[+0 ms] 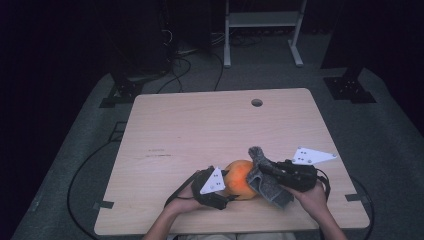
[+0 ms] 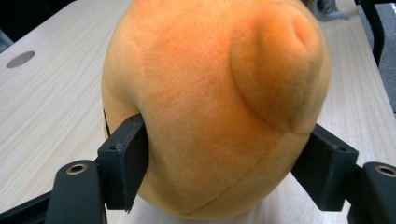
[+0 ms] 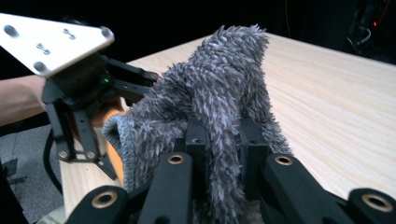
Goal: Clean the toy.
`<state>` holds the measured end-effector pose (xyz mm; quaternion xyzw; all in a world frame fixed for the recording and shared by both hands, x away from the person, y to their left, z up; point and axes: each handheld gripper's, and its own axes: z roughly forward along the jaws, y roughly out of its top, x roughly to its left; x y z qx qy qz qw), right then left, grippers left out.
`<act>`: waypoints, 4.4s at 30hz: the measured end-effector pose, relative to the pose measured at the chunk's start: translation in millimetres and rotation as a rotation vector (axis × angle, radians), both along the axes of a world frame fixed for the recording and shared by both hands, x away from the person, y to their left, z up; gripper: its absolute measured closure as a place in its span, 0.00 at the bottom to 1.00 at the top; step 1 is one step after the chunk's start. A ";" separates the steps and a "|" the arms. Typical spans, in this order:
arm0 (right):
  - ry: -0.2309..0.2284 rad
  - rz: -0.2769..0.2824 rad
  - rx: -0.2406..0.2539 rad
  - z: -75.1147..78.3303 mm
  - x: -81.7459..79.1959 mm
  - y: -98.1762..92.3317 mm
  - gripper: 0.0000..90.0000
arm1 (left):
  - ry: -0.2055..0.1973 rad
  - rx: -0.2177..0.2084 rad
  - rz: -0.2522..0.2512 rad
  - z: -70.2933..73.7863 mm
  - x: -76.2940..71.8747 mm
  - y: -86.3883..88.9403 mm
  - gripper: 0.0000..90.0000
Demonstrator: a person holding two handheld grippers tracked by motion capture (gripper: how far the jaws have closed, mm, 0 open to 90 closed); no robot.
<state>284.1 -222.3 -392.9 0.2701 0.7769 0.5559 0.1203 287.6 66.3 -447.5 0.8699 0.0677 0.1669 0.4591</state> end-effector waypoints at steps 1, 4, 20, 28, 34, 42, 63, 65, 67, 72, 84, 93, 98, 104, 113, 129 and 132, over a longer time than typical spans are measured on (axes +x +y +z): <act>-0.010 0.005 -0.005 1.8 -1.0 1.0 0.86 | -0.006 0.001 -0.005 -0.1 -0.6 -1.2 0.29; -0.007 0.008 -0.022 0.7 -0.3 2.2 0.86 | -0.007 -0.007 -0.008 -0.8 -1.9 -2.2 0.29; 0.055 0.156 -0.057 9.5 -4.7 23.3 0.87 | -0.035 -0.042 -0.005 -2.9 -5.5 -19.6 0.31; 0.081 0.038 -0.068 -6.2 17.2 -0.6 0.87 | -0.042 -0.053 -0.002 -3.1 -4.6 -22.2 0.32; 0.077 0.044 -0.056 -2.5 11.8 -4.9 0.87 | -0.041 -0.055 0.004 -4.2 -3.4 -26.5 0.32; 0.038 0.072 -0.081 -3.0 12.0 9.1 0.87 | -0.021 -0.068 0.023 -5.9 -2.0 -22.4 0.32; 0.066 -0.085 -0.018 -15.6 14.4 -35.5 0.87 | 0.094 -0.172 0.085 -9.0 13.6 -12.8 0.29; 0.032 -0.012 0.016 -6.0 9.2 -23.7 0.87 | 0.099 -0.178 0.090 -9.1 13.9 -12.7 0.29; 0.019 0.015 -0.026 -4.9 8.0 -11.3 0.87 | 0.102 -0.173 0.088 -8.8 13.7 -11.3 0.29; 0.102 -0.028 -0.011 -23.7 21.9 -23.4 0.87 | 0.127 -0.195 0.096 -9.8 17.7 -8.3 0.30; 0.108 -0.094 0.011 -24.2 18.3 -33.1 0.87 | 0.137 -0.194 0.106 -10.0 20.8 -4.5 0.28; 0.047 0.020 -0.020 -13.2 11.1 -1.6 0.86 | 0.145 -0.208 0.116 -10.8 22.1 -6.2 0.28; 0.106 -0.048 0.002 -25.5 16.4 -22.9 0.86 | 0.126 -0.211 0.111 -11.1 21.8 -8.8 0.28; 0.017 -0.005 0.022 -0.4 1.3 -6.8 0.86 | 0.102 -0.221 0.112 -11.7 21.7 -15.2 0.28; -0.039 0.022 -0.078 -0.2 1.4 19.8 0.87 | 0.096 -0.204 0.085 -9.7 18.8 -17.8 0.33; 0.041 -0.023 -0.061 -14.0 9.5 -11.8 0.86 | 0.094 -0.162 0.047 -17.1 25.7 -22.0 0.07; 0.037 -0.023 -0.064 -11.1 7.2 -8.4 0.86 | 0.041 -0.132 0.068 -11.0 19.8 -25.4 0.16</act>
